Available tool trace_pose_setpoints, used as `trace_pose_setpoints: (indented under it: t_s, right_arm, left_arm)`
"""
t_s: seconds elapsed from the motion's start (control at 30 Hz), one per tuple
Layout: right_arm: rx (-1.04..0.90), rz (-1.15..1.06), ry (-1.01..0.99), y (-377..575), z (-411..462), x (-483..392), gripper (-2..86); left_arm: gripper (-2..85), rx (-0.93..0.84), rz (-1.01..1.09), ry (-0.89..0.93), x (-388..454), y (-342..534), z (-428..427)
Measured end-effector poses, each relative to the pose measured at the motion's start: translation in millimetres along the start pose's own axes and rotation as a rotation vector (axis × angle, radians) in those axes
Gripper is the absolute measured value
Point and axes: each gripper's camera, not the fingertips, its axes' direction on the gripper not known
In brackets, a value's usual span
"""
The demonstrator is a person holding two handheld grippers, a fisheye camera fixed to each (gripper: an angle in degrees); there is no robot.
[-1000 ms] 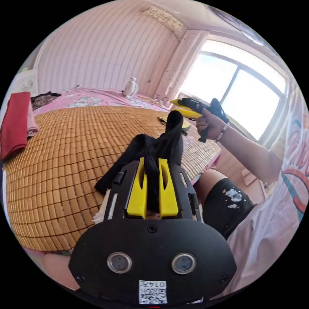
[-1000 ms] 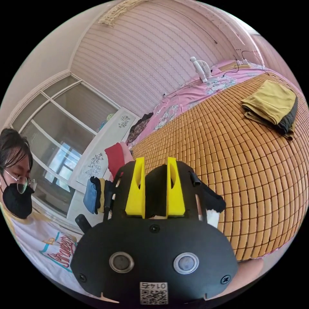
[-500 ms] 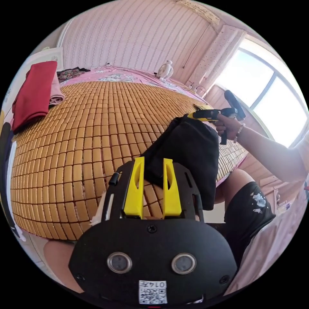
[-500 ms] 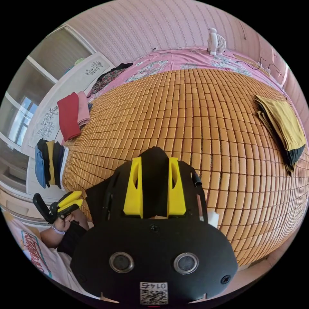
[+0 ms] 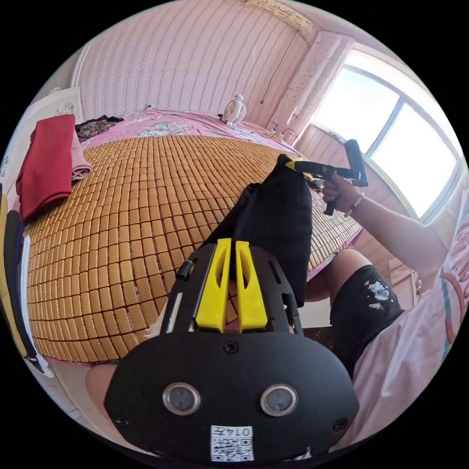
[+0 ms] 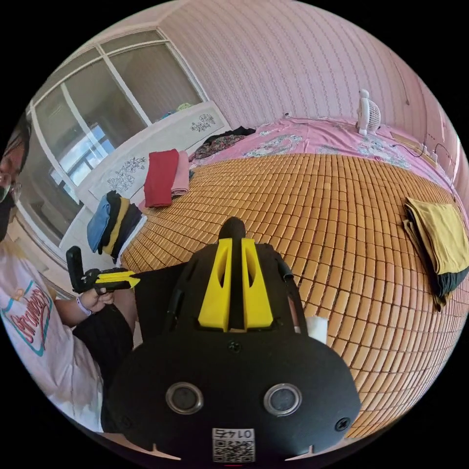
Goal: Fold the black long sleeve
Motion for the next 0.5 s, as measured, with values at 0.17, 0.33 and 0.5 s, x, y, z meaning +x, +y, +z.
trace_pose_setpoints:
  t_s: [0.17, 0.33, 0.5]
  right_arm:
    - [0.015, -0.058, -0.047, -28, 5, -1, 1.9]
    - [-0.170, -0.065, 0.108, -68, 62, 1, 1.1]
    - [-0.254, 0.026, 0.147, -89, 95, 24, 1.9]
  left_arm:
    - [-0.8, -0.027, -0.006, -0.073, -16, -3, -9]
    - [-0.3, 0.011, -0.166, 0.047, -43, -4, 3]
    - [3.3, -0.002, -0.090, -0.134, -36, -13, 18]
